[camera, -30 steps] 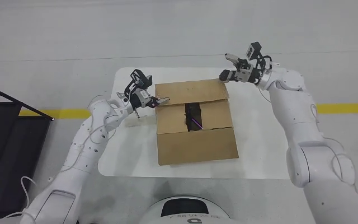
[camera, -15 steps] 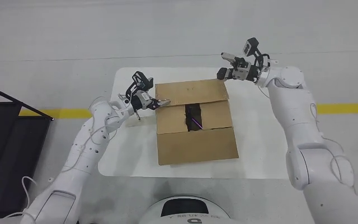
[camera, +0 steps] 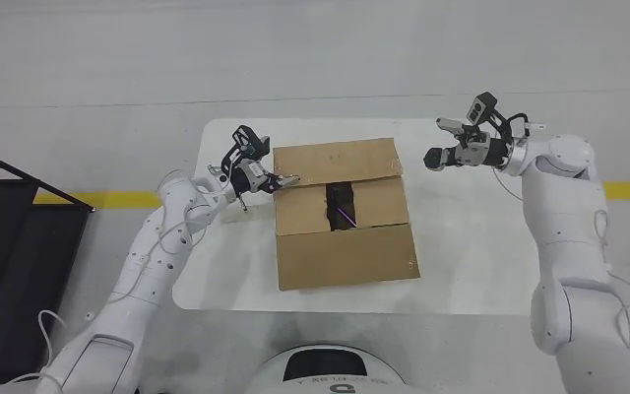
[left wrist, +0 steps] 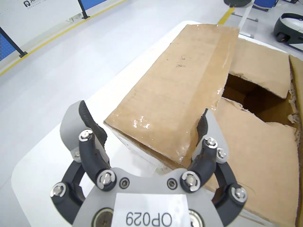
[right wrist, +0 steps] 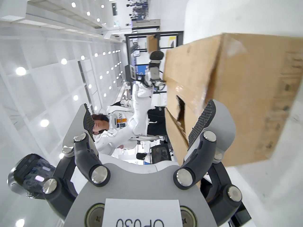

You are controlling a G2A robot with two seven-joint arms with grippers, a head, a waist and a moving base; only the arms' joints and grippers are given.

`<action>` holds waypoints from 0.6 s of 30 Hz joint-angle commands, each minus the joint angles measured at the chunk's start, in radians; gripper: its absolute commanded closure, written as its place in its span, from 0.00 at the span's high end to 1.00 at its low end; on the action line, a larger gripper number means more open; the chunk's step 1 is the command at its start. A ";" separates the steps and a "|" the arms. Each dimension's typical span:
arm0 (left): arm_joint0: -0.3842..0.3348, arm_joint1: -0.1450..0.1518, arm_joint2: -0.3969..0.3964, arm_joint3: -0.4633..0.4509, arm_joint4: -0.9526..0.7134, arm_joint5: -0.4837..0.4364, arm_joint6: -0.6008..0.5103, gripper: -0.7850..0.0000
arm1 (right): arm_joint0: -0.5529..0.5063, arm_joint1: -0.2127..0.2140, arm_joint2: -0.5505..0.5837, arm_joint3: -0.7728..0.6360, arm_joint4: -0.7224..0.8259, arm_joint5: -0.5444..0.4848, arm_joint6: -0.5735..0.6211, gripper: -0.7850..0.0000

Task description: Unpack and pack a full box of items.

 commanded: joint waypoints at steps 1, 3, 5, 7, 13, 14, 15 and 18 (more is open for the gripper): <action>0.000 0.000 0.000 0.000 0.000 0.000 0.000 1.00 | -0.060 0.024 -0.033 -0.054 -0.021 -0.006 0.000 1.00; 0.000 0.000 0.000 0.000 0.000 0.000 0.000 1.00 | -0.113 0.048 -0.077 -0.104 0.006 -0.003 0.000 1.00; 0.000 0.000 0.000 0.000 0.000 0.000 0.000 1.00 | -0.151 0.075 -0.118 -0.141 0.041 0.002 0.000 1.00; 0.000 0.000 0.000 0.000 0.000 0.000 0.000 1.00 | -0.178 0.100 -0.162 -0.170 0.077 0.004 0.000 1.00; 0.000 0.000 0.000 0.000 0.000 0.000 0.000 1.00 | -0.224 0.182 -0.274 -0.232 0.203 -0.024 0.000 1.00; 0.000 0.000 0.000 0.000 0.000 0.000 0.000 1.00 | -0.230 0.196 -0.289 -0.240 0.224 -0.025 0.000 1.00; 0.000 0.000 0.000 0.000 0.000 0.000 0.000 1.00 | -0.235 0.210 -0.305 -0.250 0.247 -0.024 0.000 1.00; 0.000 0.000 0.000 0.000 0.000 0.000 0.000 1.00 | -0.253 0.253 -0.369 -0.288 0.307 0.008 0.000 1.00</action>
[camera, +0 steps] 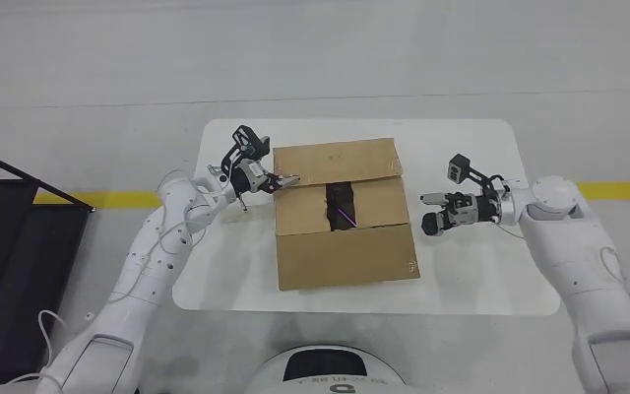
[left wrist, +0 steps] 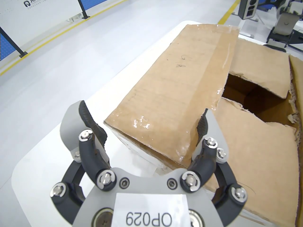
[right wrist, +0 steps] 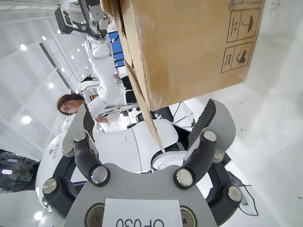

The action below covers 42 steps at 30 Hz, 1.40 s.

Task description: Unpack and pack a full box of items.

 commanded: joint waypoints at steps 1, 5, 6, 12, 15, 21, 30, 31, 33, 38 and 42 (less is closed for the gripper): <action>0.000 0.000 0.000 0.000 0.000 0.000 0.000 1.00 | -0.004 0.029 -0.039 -0.019 0.040 0.033 0.000 1.00; 0.000 0.000 0.000 0.000 0.000 0.000 0.000 1.00 | -0.003 0.078 -0.112 -0.056 0.159 0.069 0.000 1.00; 0.000 0.000 0.000 0.000 0.000 0.000 0.000 1.00 | 0.002 0.088 -0.131 -0.063 0.177 0.078 0.000 1.00; 0.000 0.000 0.000 0.000 0.000 0.000 0.000 1.00 | 0.050 0.123 -0.270 -0.084 0.234 0.112 0.000 1.00; 0.000 0.000 0.000 0.000 0.000 0.000 0.000 1.00 | 0.084 0.128 -0.339 -0.087 0.258 0.123 0.000 1.00; 0.000 0.000 0.000 0.000 0.000 0.000 0.000 1.00 | 0.158 0.119 -0.471 -0.088 0.314 0.147 0.000 1.00; 0.000 0.000 0.000 0.000 0.000 0.000 0.000 1.00 | 0.231 0.111 -0.587 -0.116 0.661 0.167 0.000 1.00; 0.000 0.000 0.000 0.000 0.000 0.000 0.000 1.00 | 0.239 0.110 -0.590 -0.104 0.695 0.170 0.000 1.00; 0.000 0.000 0.000 0.000 0.000 0.000 0.000 1.00 | 0.252 0.107 -0.600 -0.088 0.748 0.175 0.000 1.00; 0.000 0.000 0.000 0.000 0.000 0.000 0.000 1.00 | 0.279 0.097 -0.612 -0.042 0.813 0.160 0.000 1.00; 0.000 0.000 0.000 0.000 0.000 0.000 0.000 1.00 | 0.300 0.086 -0.621 -0.012 0.806 0.126 0.000 1.00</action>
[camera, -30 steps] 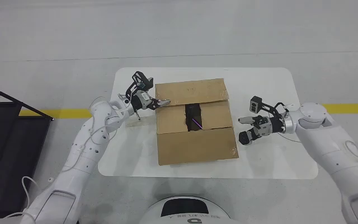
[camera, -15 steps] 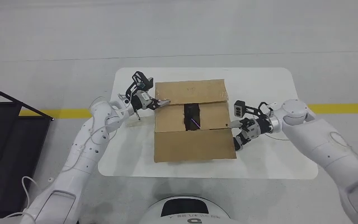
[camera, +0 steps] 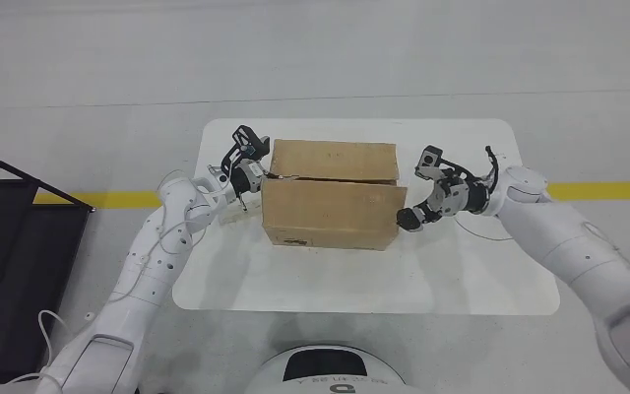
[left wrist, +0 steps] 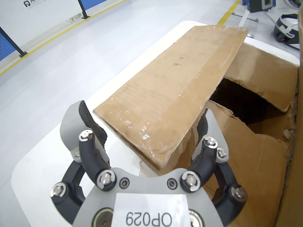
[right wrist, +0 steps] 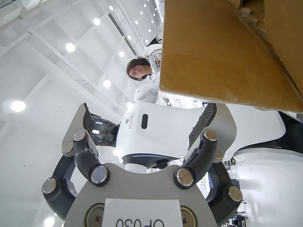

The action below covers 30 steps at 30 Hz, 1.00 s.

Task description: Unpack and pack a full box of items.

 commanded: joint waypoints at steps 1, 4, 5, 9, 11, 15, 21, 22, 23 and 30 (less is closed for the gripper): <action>0.000 0.000 0.000 0.000 0.000 0.000 0.000 1.00 | 0.011 -0.007 -0.005 0.012 -0.008 -0.017 0.000 1.00; 0.001 0.001 -0.008 -0.011 0.007 0.016 0.006 1.00 | 0.027 -0.020 -0.009 0.035 -0.021 -0.063 0.000 1.00; 0.005 0.004 -0.018 -0.021 0.019 0.025 0.013 1.00 | 0.031 -0.026 -0.005 0.056 -0.017 -0.092 0.000 1.00; 0.030 0.021 -0.086 -0.055 0.043 0.046 0.054 1.00 | 0.049 -0.056 -0.007 0.109 -0.027 -0.144 0.000 1.00; 0.049 0.029 -0.126 -0.067 0.031 0.054 0.069 1.00 | 0.059 -0.072 -0.009 0.125 -0.032 -0.158 0.000 1.00; 0.087 0.043 -0.189 -0.092 0.014 0.049 0.077 1.00 | 0.077 -0.100 -0.011 0.159 -0.047 -0.193 0.000 1.00; 0.138 0.053 -0.224 -0.106 0.003 0.043 0.076 1.00 | 0.109 -0.146 -0.019 0.213 -0.094 -0.235 0.000 1.00; 0.143 0.054 -0.224 -0.106 0.001 0.041 0.076 1.00 | 0.115 -0.155 -0.021 0.226 -0.097 -0.234 -0.001 1.00; 0.149 0.054 -0.223 -0.105 -0.001 0.042 0.076 1.00 | 0.121 -0.165 -0.022 0.240 -0.098 -0.231 -0.005 1.00; 0.167 0.054 -0.199 -0.090 0.026 0.065 0.043 1.00 | 0.154 -0.232 -0.031 0.347 -0.108 -0.234 -0.019 1.00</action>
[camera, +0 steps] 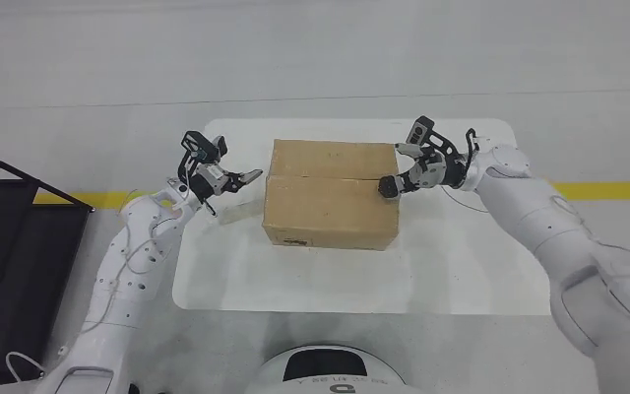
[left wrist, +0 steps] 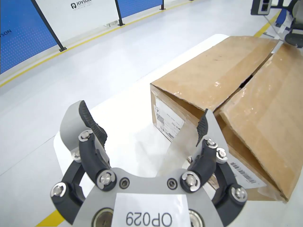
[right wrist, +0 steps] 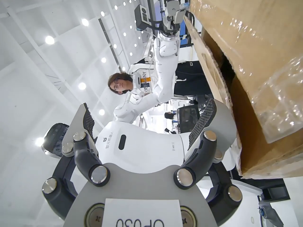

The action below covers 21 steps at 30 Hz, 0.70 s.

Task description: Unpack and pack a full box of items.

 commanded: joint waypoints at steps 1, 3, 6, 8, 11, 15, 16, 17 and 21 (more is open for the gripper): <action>-0.003 0.000 0.010 0.005 0.022 0.010 -0.021 1.00 | 0.010 -0.016 -0.003 0.029 -0.014 -0.001 -0.010 1.00; -0.006 0.001 0.020 0.007 0.052 0.023 -0.036 1.00 | 0.019 -0.033 -0.007 0.055 -0.029 0.004 -0.020 1.00; -0.008 0.002 0.034 0.004 0.113 0.042 -0.043 1.00 | 0.030 -0.057 -0.017 0.093 -0.063 0.017 -0.060 1.00; -0.009 0.003 0.039 0.007 0.124 0.042 -0.033 1.00 | 0.035 -0.073 -0.020 0.114 -0.077 0.018 -0.070 1.00; -0.013 0.003 0.045 0.023 0.130 0.041 -0.018 1.00 | 0.043 -0.092 -0.019 0.147 -0.092 0.015 -0.074 1.00; -0.028 0.000 0.062 0.051 0.134 0.039 -0.008 1.00 | 0.052 -0.111 -0.007 0.185 -0.103 -0.001 -0.066 1.00; -0.032 0.000 0.067 0.056 0.136 0.039 -0.006 1.00 | 0.053 -0.115 -0.004 0.195 -0.107 -0.007 -0.065 1.00; -0.036 -0.001 0.071 0.062 0.136 0.040 -0.004 1.00 | 0.054 -0.118 -0.001 0.202 -0.109 -0.009 -0.062 1.00; -0.053 -0.002 0.084 0.083 0.167 0.057 -0.014 1.00 | 0.056 -0.129 0.013 0.230 -0.118 -0.007 -0.054 1.00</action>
